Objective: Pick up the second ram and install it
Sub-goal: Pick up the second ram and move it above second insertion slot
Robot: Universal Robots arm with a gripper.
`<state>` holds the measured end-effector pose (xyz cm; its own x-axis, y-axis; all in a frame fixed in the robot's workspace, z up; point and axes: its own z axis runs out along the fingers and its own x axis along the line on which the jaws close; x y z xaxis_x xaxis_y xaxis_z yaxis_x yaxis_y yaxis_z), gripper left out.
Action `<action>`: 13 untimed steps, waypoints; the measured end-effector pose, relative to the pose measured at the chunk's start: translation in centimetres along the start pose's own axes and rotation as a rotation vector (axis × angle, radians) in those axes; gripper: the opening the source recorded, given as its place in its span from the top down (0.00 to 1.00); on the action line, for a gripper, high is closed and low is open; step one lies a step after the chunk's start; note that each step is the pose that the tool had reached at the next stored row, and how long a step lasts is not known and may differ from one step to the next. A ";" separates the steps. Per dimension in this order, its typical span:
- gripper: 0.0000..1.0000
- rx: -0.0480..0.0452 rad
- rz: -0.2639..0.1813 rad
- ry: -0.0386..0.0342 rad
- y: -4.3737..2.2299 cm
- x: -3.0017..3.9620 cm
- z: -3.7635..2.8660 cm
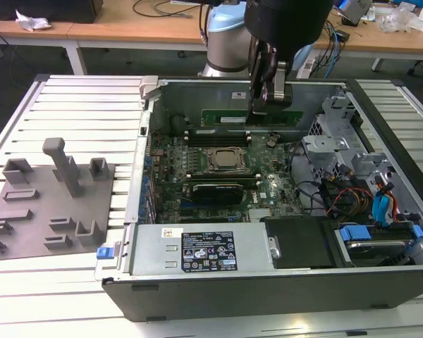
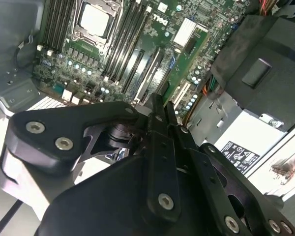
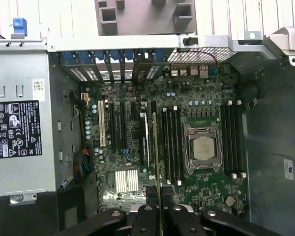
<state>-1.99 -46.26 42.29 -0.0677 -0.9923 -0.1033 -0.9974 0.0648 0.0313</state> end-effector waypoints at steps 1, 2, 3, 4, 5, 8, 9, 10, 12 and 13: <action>0.86 0.0000 0.000 0.0000 -0.06 0.01 0.10; 0.86 -0.0001 0.000 0.0000 -0.12 0.01 0.21; 0.86 -0.0001 0.000 0.0000 -0.18 0.02 0.27; 0.86 -0.0002 0.000 0.0001 -0.22 0.02 0.32; 0.86 -0.0003 0.000 0.0000 -0.24 0.02 0.35; 0.86 -0.0003 0.000 -0.0001 -0.36 0.03 0.48; 0.86 -0.0003 0.000 0.0000 -0.39 0.03 0.51; 0.86 -0.0004 0.000 -0.0001 -0.43 0.03 0.56; 0.86 -0.0005 0.000 0.0000 -0.56 0.04 0.70; 0.86 -0.0005 0.000 0.0000 -0.60 0.04 0.75</action>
<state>-1.41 -46.26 41.52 -0.0678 -0.9923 -0.1033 -0.9974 0.0648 0.0319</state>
